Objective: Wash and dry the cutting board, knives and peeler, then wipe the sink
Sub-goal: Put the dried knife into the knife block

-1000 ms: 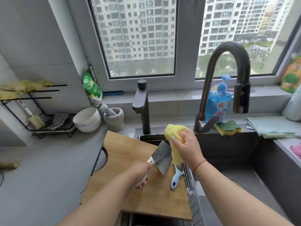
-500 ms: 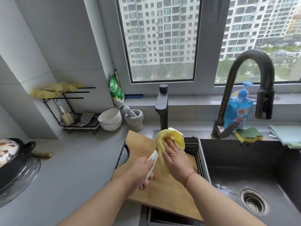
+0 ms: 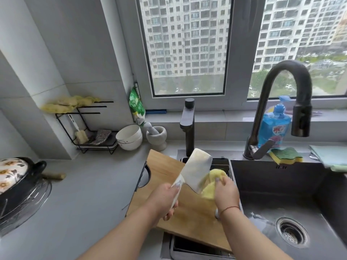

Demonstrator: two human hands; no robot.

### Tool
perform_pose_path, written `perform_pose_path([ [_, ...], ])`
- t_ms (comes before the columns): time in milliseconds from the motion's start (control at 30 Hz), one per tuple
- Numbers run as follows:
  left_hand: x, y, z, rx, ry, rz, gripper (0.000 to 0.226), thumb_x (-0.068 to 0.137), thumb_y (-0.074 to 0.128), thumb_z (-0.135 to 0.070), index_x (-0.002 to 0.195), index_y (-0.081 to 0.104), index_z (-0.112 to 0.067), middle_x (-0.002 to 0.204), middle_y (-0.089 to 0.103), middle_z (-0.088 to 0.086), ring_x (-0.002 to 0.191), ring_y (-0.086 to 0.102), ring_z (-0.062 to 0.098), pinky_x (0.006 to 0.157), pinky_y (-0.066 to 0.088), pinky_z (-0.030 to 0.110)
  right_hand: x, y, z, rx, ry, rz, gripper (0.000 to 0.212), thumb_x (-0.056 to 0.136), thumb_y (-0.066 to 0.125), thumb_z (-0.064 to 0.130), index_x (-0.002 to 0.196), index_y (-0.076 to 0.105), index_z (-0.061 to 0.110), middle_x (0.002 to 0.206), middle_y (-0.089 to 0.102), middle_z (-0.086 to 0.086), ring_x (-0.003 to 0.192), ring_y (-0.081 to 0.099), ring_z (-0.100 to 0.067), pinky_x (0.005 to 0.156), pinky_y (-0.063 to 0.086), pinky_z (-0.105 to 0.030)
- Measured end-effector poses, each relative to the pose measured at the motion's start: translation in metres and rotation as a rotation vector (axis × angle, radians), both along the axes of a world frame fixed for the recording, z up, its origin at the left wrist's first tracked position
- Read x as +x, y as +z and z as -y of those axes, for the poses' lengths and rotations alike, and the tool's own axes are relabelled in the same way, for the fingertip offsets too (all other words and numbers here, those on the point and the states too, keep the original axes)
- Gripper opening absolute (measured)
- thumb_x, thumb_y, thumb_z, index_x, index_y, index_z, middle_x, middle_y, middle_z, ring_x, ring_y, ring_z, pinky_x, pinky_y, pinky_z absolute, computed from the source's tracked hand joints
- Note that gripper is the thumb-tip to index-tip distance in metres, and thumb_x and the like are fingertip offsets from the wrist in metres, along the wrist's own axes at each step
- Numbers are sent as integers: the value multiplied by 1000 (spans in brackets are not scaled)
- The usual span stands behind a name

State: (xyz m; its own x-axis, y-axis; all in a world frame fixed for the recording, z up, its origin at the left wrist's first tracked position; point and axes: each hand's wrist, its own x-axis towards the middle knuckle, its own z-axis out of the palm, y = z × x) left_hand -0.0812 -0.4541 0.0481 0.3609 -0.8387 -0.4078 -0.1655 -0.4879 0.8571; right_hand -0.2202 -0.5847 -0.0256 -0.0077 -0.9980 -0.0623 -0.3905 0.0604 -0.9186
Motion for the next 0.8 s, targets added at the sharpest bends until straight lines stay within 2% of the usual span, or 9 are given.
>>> perform_pose_path([
  [133,-2,4,3,18,-1,-12,34,103,36,-39,104,53,-10,72,52,5,42,37,11,41,29,21,-3,34,-4,-219,77,138,36,90,45,35,57,44,18,65,48,0,69,45,-23,59,36,-34],
  [200,-8,6,6,14,-11,-32,33,103,36,-38,100,51,-8,70,51,6,41,36,12,41,27,21,3,41,-15,-357,249,73,41,89,36,44,62,55,19,70,54,3,75,50,-23,73,43,-42],
  [267,-13,10,8,2,-33,-26,33,103,35,-37,99,50,-8,70,50,6,40,36,12,40,28,21,6,31,-20,-395,442,-117,49,98,25,47,103,69,26,118,59,5,117,46,-24,105,32,-44],
  [300,-15,11,7,-4,-48,-8,32,103,35,-37,99,49,-8,70,50,6,40,36,11,40,29,21,5,28,-21,-342,506,-213,50,101,21,47,129,58,29,144,42,6,139,27,-23,117,15,-40],
  [333,-16,12,7,-8,-65,15,31,103,34,-37,100,49,-9,71,49,5,40,37,10,40,30,21,4,27,-20,-286,545,-269,50,102,18,45,143,43,30,157,21,7,147,6,-17,119,1,-34],
  [400,-15,13,3,-11,-95,47,31,103,35,-36,102,49,-9,72,49,6,40,37,10,39,31,23,2,29,-14,-274,598,-342,50,102,14,42,149,26,31,160,4,9,147,-10,-11,117,-9,-31],
  [500,-15,15,-1,-8,-145,75,30,103,34,-35,102,47,-8,70,49,5,39,37,10,38,30,23,1,35,-2,-277,610,-487,49,102,8,44,150,14,38,160,-1,13,146,-14,-10,119,-9,-41],
  [633,-8,20,-2,-12,-180,124,27,103,36,-38,96,47,-14,68,50,3,40,38,10,38,31,23,2,43,7,-264,589,-546,47,101,9,49,147,15,49,159,-4,19,146,-15,-13,117,-7,-51],
  [800,-4,25,3,-23,-103,54,28,103,38,-36,102,49,-10,69,49,6,39,35,11,37,27,21,10,39,11,-259,493,-418,49,100,13,51,148,21,45,159,0,13,146,-9,-18,117,-4,-43],
])
